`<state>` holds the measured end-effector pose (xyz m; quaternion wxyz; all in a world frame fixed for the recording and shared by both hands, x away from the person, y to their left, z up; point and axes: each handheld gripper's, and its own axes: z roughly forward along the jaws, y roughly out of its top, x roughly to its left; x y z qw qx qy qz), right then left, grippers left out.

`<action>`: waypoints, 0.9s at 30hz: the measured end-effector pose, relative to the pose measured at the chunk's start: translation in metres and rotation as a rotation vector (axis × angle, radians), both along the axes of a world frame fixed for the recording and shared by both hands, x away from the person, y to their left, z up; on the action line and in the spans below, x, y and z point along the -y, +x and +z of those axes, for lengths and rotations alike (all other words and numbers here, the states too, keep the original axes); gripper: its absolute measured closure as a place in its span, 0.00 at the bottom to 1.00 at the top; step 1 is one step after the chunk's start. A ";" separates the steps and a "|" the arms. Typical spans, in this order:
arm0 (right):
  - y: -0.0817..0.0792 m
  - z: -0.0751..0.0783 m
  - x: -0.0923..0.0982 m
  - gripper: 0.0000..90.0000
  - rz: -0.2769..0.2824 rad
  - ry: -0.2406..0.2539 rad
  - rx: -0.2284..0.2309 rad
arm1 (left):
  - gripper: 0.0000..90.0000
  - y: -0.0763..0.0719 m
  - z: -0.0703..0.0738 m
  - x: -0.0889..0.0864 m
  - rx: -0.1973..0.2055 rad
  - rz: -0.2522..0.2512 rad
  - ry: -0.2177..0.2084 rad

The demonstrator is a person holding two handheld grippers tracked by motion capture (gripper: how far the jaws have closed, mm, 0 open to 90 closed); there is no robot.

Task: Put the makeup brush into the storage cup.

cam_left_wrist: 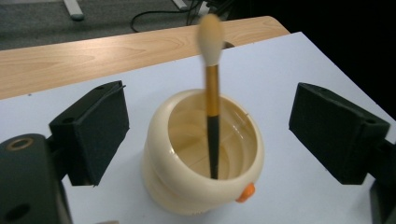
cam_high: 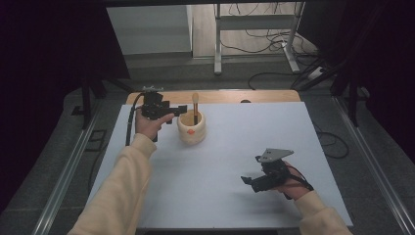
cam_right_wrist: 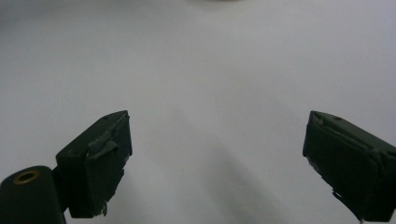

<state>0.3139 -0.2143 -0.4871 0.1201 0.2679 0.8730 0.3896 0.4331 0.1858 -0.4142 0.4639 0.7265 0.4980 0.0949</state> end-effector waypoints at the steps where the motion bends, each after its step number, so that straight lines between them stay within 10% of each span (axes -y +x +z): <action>1: 0.000 0.000 0.000 0.09 -0.002 0.002 0.001 | 0.13 -0.003 0.002 -0.001 0.002 -0.007 -0.001; 27: -0.001 0.007 0.010 0.11 -0.049 0.020 0.016 | 0.13 -0.087 -0.008 -0.041 0.048 -0.030 0.073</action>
